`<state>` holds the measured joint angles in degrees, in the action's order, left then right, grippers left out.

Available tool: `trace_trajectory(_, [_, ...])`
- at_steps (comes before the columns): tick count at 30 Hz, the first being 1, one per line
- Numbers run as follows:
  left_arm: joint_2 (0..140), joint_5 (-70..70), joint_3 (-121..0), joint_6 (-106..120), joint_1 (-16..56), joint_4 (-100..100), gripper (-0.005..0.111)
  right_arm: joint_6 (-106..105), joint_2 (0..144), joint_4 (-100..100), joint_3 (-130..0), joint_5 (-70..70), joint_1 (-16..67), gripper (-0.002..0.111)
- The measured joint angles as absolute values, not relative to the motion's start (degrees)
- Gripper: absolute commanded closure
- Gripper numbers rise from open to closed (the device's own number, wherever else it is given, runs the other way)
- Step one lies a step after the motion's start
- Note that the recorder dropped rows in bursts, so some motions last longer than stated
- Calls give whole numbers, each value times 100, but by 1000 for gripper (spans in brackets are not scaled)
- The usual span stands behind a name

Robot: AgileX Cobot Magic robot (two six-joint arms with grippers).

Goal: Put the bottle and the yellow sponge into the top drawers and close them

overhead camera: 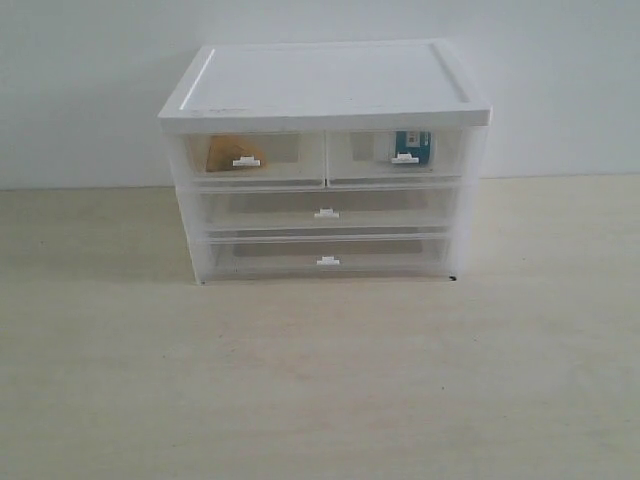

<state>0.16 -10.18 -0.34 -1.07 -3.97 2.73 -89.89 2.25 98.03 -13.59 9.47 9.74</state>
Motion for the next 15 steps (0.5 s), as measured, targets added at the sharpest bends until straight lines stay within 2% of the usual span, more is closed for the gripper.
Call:
trace_trajectory(5, [16,-1631,-22,211,-397,251,103,-8989,225,9803,-1359,947,974,108])
trace_trajectory(15, [16,-1761,-22,220,-397,251,103,-8989,225,9803,-1359,941,974,108])
